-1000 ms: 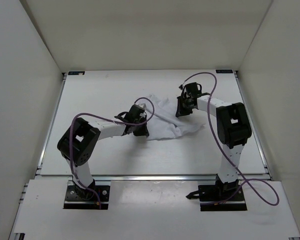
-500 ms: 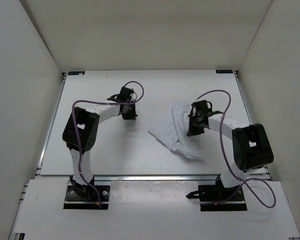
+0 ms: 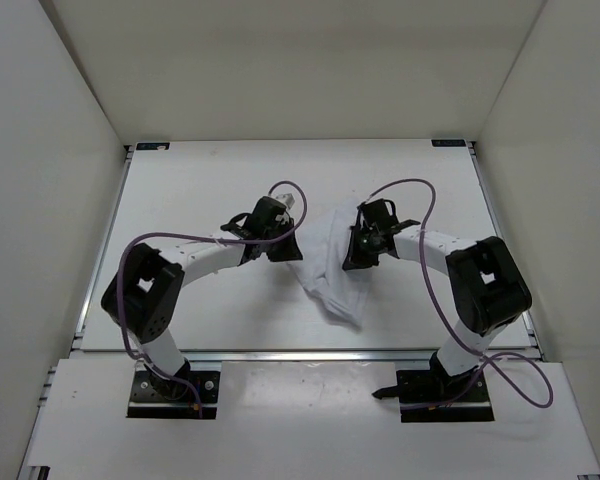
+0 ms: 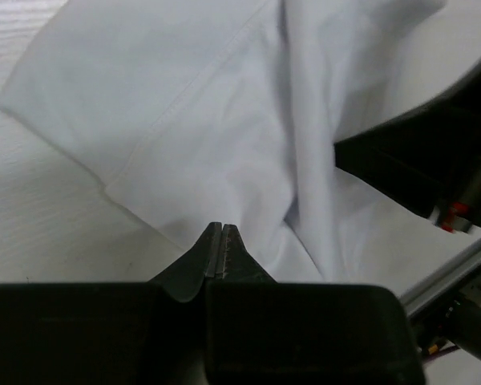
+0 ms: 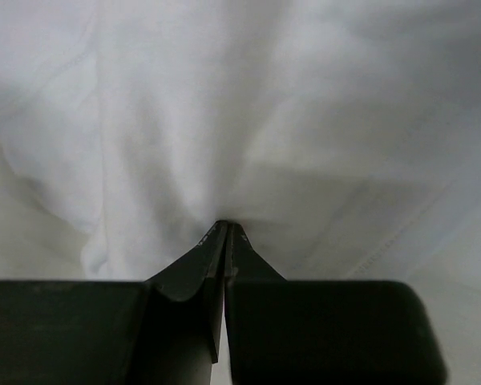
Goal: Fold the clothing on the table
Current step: Flatten the skirt out
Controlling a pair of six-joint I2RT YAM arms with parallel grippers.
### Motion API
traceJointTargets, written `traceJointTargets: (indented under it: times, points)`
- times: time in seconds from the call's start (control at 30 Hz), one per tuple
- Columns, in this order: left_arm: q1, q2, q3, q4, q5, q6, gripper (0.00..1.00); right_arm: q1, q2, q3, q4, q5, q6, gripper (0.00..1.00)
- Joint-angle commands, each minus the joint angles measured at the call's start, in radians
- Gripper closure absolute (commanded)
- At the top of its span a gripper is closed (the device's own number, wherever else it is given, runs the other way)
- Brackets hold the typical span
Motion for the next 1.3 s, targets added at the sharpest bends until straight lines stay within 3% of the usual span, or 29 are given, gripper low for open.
traceJointTargets:
  times: [0.0, 0.17, 0.27, 0.33, 0.4, 0.53, 0.83, 1.1, 1.27]
  points:
    - [0.025, 0.046, -0.043, 0.077, 0.002, -0.043, 1.00, 0.030, 0.036, 0.070, 0.081, -0.049, 0.014, 1.00]
    - [0.062, 0.151, 0.013, 0.067, -0.066, -0.023, 1.00, 0.072, 0.093, 0.174, -0.002, -0.030, -0.009, 1.00]
    - [0.102, 0.196, 0.059, 0.025, -0.073, -0.003, 1.00, 0.028, 0.044, 0.180, 0.006, -0.011, -0.058, 0.99]
    - [0.114, 0.213, 0.094, -0.005, -0.102, 0.023, 1.00, -0.047, 0.005, 0.180, 0.026, -0.035, -0.079, 0.91]
    - [0.137, 0.248, 0.141, -0.053, -0.133, 0.044, 1.00, -0.106, -0.005, 0.200, 0.047, -0.042, -0.115, 0.75]
    - [0.200, 0.325, 0.272, -0.137, -0.126, 0.097, 1.00, -0.213, 0.062, 0.332, -0.019, -0.014, -0.188, 0.63]
    - [0.268, 0.383, 0.412, -0.165, -0.015, 0.190, 1.00, -0.287, 0.206, 0.430, -0.032, -0.025, -0.236, 0.58]
    - [0.260, 0.425, 0.585, -0.231, 0.043, 0.242, 0.82, -0.281, 0.300, 0.525, -0.009, -0.132, -0.268, 0.55]
    - [0.225, 0.512, 0.684, -0.269, 0.045, 0.223, 0.92, -0.257, 0.327, 0.697, -0.123, -0.134, -0.305, 0.53]
